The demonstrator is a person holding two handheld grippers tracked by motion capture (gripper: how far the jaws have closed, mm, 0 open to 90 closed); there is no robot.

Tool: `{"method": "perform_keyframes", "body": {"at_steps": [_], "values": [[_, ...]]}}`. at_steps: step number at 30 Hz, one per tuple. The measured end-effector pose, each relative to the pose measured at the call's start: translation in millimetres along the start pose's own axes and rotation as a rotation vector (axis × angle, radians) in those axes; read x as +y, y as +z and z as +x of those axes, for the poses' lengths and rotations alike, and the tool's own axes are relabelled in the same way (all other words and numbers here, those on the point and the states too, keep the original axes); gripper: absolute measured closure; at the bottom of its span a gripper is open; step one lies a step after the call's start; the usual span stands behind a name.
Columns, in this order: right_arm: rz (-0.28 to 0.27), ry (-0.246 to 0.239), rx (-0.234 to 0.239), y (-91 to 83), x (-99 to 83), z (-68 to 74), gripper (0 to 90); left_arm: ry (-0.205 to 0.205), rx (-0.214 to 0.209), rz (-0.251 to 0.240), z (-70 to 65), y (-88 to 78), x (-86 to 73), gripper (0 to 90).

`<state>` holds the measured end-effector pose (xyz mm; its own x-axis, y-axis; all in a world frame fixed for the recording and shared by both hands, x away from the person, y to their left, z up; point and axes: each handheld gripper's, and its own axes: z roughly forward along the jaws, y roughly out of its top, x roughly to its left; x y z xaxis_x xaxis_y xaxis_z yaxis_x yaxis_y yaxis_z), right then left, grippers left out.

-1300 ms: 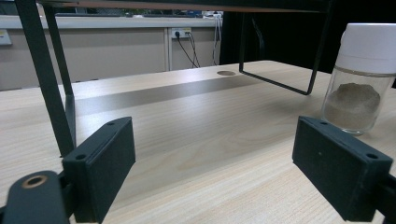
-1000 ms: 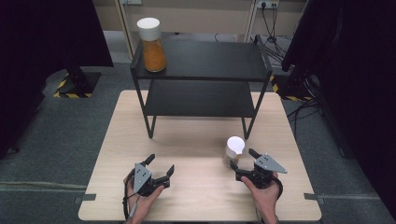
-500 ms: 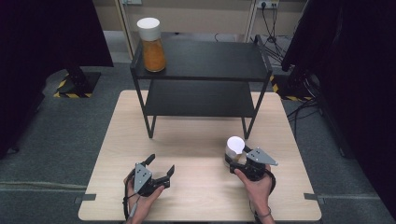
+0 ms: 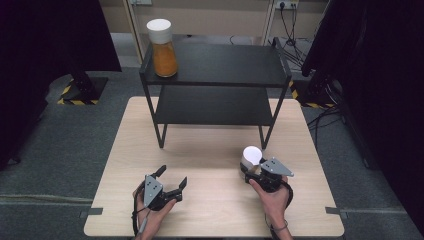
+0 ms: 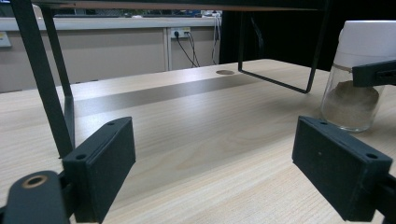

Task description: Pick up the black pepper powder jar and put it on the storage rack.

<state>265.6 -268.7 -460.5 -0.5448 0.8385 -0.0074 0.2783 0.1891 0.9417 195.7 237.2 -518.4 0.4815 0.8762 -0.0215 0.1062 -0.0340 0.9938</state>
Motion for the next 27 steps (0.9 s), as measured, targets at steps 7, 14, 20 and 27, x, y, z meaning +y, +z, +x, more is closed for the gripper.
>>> {"method": "perform_keyframes", "body": {"at_steps": [7, 14, 20, 27], "values": [[0.01, -0.007, 0.0, -1.1, 2.8, 0.8, 30.5, 0.002, 0.001, -0.002, -0.5, 0.0, -0.3, 12.7], [-0.007, 0.027, 0.006, -7.0, 0.3, 1.2, 30.6, 0.003, 0.002, -0.003, -0.7, 0.0, -0.4, 12.7], [-0.059, 0.038, 0.006, -20.2, 5.0, 0.7, 30.6, 0.003, 0.003, -0.003, -0.9, 0.0, -0.5, 12.7], [-0.112, 0.032, 0.002, -33.4, 19.5, -1.0, 30.6, 0.001, 0.005, -0.004, -1.4, -0.1, -0.7, 12.7]]}}
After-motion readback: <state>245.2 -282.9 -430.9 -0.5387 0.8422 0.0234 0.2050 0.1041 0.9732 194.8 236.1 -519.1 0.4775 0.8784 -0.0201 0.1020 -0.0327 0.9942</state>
